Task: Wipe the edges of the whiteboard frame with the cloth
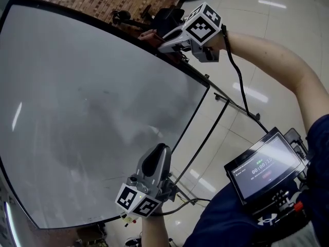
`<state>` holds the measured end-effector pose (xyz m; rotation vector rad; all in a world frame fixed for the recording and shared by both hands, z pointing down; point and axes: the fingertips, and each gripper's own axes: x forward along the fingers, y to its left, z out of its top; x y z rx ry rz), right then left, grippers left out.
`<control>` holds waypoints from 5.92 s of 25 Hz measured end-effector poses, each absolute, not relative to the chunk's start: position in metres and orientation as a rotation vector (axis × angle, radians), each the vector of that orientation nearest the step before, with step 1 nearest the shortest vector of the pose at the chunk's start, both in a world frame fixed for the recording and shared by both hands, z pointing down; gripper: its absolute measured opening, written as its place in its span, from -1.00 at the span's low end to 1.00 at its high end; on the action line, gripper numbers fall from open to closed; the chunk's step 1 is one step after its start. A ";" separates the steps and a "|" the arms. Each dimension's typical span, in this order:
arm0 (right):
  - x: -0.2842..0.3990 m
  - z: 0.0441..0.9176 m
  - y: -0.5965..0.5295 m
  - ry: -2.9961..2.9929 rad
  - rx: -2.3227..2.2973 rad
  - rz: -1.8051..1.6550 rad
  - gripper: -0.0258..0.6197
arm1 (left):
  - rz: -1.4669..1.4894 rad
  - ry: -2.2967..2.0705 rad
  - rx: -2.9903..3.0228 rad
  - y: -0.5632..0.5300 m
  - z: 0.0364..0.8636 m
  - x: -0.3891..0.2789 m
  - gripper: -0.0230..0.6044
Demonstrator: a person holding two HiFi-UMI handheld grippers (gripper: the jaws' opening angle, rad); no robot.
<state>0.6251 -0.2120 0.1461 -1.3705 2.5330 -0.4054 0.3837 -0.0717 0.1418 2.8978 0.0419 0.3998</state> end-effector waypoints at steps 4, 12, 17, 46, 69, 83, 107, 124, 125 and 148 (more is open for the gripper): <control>0.621 0.164 -0.214 2.534 -1.391 -0.434 -0.74 | 0.409 0.058 2.884 -0.071 0.149 0.386 -0.75; 0.626 0.203 -0.209 2.669 -1.597 -0.383 -0.74 | 0.426 0.069 2.876 -0.063 0.154 0.401 -0.75; 0.644 0.210 -0.201 2.682 -1.744 -0.331 -0.74 | 0.439 0.073 2.872 -0.062 0.158 0.406 -0.75; 0.691 0.318 -0.185 2.370 -2.014 -0.741 -0.74 | 0.423 0.238 2.693 -0.084 0.210 0.396 -0.75; 0.651 0.424 -0.156 2.382 -1.454 -0.872 -0.74 | 0.519 0.161 2.526 -0.046 0.291 0.490 -0.75; 0.685 0.472 -0.164 2.262 -1.627 -0.939 -0.75 | 0.691 0.116 2.464 -0.063 0.342 0.536 -0.75; 0.646 0.559 -0.157 2.208 -1.405 -1.089 -0.75 | 0.913 0.035 2.452 -0.058 0.472 0.561 -0.75; 0.646 0.654 -0.143 2.108 -1.390 -1.191 -0.75 | 1.047 0.089 2.369 -0.033 0.594 0.562 -0.75; 0.648 0.656 -0.142 2.091 -1.383 -1.198 -0.75 | 1.059 0.090 2.360 -0.032 0.597 0.563 -0.75; 0.628 0.784 -0.131 1.945 -1.319 -1.373 -0.75 | 1.227 0.203 2.400 -0.020 0.713 0.531 -0.75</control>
